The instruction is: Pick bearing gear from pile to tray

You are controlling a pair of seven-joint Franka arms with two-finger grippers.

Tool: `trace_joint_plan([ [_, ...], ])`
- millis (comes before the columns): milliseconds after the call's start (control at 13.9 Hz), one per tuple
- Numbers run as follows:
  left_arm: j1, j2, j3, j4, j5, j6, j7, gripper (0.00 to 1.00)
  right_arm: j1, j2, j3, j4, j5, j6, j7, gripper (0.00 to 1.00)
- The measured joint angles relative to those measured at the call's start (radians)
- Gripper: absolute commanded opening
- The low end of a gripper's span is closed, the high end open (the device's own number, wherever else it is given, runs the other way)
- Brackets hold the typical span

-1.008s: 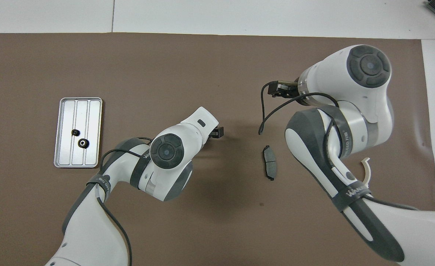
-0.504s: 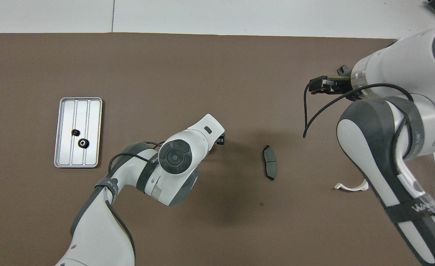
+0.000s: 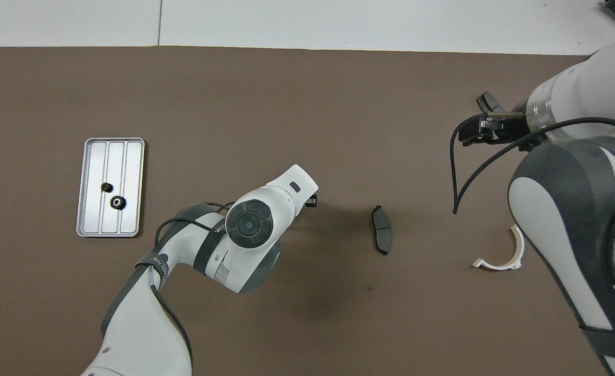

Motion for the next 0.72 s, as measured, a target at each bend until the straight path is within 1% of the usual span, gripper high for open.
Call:
trace_joint_plan([
  [72,0.000,-0.003,0.001,0.000,0.000,-0.004,0.001,0.25,0.000,-0.026,0.000,-0.021,0.000,-0.015,0.000,1.00],
  [216,0.000,-0.003,0.001,0.000,0.000,-0.006,0.001,0.24,0.000,-0.079,0.003,-0.076,0.001,-0.024,0.000,1.00],
  [432,0.000,-0.003,0.003,0.005,0.000,-0.020,0.000,0.19,0.001,-0.113,0.005,-0.134,0.003,-0.024,-0.004,1.00],
  [576,0.009,-0.002,0.016,0.039,-0.002,-0.096,-0.003,0.17,0.001,-0.118,0.006,-0.152,0.008,-0.023,-0.012,1.00],
  [720,0.081,-0.004,0.030,0.119,-0.002,-0.209,-0.001,0.17,0.001,-0.119,0.005,-0.150,0.016,-0.021,-0.038,1.00],
])
